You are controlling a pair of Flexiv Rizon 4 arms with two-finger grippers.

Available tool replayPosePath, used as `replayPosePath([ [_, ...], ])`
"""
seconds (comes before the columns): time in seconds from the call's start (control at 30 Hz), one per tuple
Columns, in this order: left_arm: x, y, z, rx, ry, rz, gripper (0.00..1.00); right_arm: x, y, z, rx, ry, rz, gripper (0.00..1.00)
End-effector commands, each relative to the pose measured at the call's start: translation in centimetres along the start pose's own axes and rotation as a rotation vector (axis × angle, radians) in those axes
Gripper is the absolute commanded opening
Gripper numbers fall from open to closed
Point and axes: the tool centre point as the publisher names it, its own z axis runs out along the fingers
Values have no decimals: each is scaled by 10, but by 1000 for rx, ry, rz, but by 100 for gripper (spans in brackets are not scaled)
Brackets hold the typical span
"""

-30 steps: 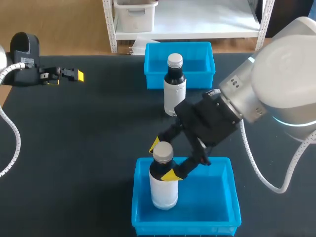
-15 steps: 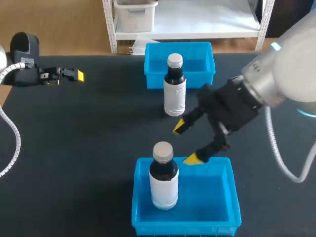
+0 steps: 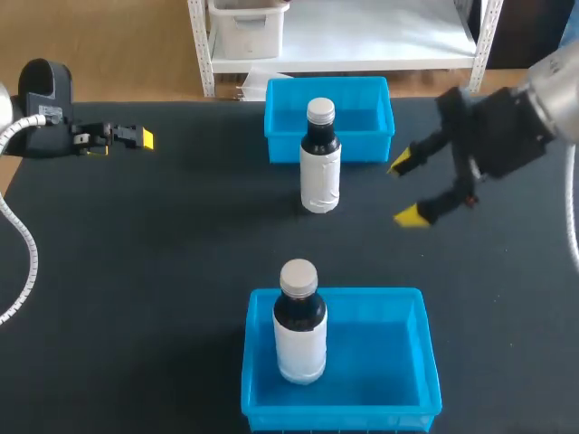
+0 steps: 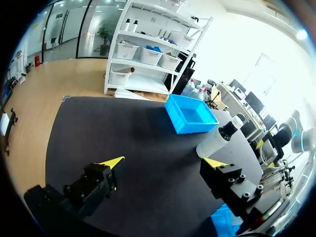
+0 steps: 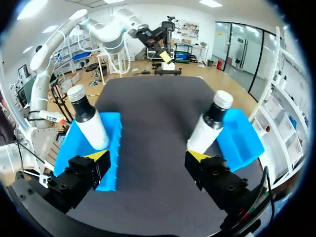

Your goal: Pick up the bottle, and place it in the far bin if it is heavy, or in the near bin if it is light.

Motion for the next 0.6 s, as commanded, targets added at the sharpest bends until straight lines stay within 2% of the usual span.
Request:
replayPosePath([
  [0.03,0,0,0,0,0,0,100,-1,-43,1,-19,-9,1,100],
  [0.33,0,0,0,0,0,0,100,-8,-102,17,-24,-40,-14,100],
  [0.6,0,0,0,0,0,0,100,-15,-136,41,-42,-53,-23,100],
])
